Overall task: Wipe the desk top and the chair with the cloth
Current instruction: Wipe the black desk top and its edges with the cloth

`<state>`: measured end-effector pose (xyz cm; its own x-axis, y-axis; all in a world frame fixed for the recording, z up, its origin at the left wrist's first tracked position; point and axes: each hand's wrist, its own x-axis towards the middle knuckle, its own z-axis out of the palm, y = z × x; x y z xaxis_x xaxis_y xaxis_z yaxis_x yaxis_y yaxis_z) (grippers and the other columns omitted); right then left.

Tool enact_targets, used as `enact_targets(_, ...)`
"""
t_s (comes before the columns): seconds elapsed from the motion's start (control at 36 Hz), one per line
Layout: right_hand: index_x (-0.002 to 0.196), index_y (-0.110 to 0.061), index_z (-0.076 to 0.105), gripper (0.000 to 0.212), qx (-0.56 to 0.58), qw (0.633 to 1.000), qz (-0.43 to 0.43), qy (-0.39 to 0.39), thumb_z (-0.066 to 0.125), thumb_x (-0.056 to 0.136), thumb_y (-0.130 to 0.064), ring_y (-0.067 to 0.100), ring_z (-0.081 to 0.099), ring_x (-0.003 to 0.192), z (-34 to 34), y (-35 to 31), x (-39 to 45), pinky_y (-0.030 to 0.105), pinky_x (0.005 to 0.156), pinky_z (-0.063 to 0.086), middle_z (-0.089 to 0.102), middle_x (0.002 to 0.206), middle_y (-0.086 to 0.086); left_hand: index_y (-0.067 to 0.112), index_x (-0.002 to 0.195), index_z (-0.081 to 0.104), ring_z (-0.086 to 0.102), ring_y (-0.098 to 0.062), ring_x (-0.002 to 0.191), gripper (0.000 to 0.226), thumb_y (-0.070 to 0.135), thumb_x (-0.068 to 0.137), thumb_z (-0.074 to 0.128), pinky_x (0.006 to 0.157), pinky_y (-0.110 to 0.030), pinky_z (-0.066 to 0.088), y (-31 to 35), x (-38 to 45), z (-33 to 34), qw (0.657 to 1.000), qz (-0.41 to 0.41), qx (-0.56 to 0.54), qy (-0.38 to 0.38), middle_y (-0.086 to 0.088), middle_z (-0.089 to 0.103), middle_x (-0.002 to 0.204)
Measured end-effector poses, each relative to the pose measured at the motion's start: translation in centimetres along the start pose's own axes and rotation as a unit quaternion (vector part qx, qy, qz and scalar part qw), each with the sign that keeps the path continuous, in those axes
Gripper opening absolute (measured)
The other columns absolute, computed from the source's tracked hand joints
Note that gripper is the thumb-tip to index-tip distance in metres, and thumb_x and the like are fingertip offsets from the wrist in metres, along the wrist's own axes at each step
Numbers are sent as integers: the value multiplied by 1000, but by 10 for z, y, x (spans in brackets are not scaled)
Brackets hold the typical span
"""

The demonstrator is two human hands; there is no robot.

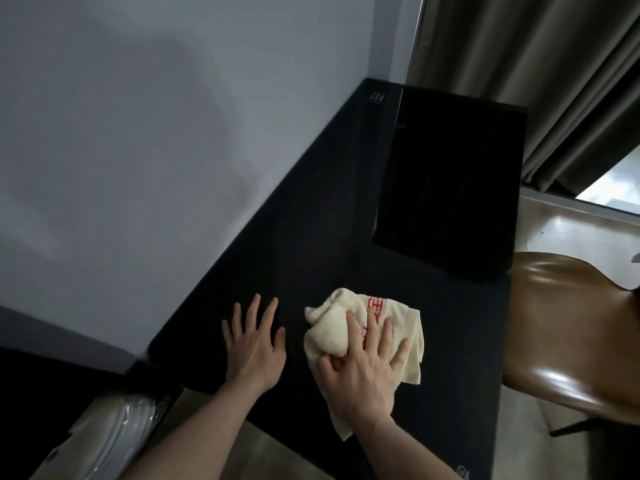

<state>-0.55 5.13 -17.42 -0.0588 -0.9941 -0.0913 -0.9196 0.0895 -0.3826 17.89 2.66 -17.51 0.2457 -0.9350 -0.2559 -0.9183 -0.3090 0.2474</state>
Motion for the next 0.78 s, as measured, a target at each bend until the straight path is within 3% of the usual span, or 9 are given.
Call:
enact_targets(0.33, 159, -33, 22, 85, 4, 1000, 25, 12, 38, 83, -68, 33, -5, 156, -8, 9, 78, 62, 121, -8, 11, 170, 4, 36, 163, 11, -12, -33, 157, 64, 48, 105, 36, 125, -56, -7, 60, 54, 1, 996, -49, -60, 36, 3, -3, 172)
enact_targets(0.56, 159, -34, 14, 87, 5, 1000, 19, 0, 31, 82, -71, 34, -10, 155, -24, 23, 152, 64, 120, -10, 11, 169, 5, 39, 161, 14, -6, -34, 157, 64, 58, 102, 27, 125, -61, -3, 87, 76, 14, 988, -127, -21, 83, 5, 4, 172)
enact_targets(0.78, 160, -37, -1, 86, 2, 1000, -12, -8, 29, 86, -69, 32, -15, 155, -36, 38, 210, 63, 119, -13, 2, 170, 4, 33, 155, 39, 13, -34, 156, 60, 55, 99, 34, 125, -60, 9, 86, 80, 24, 983, -128, -23, 132, 3, 29, 166)
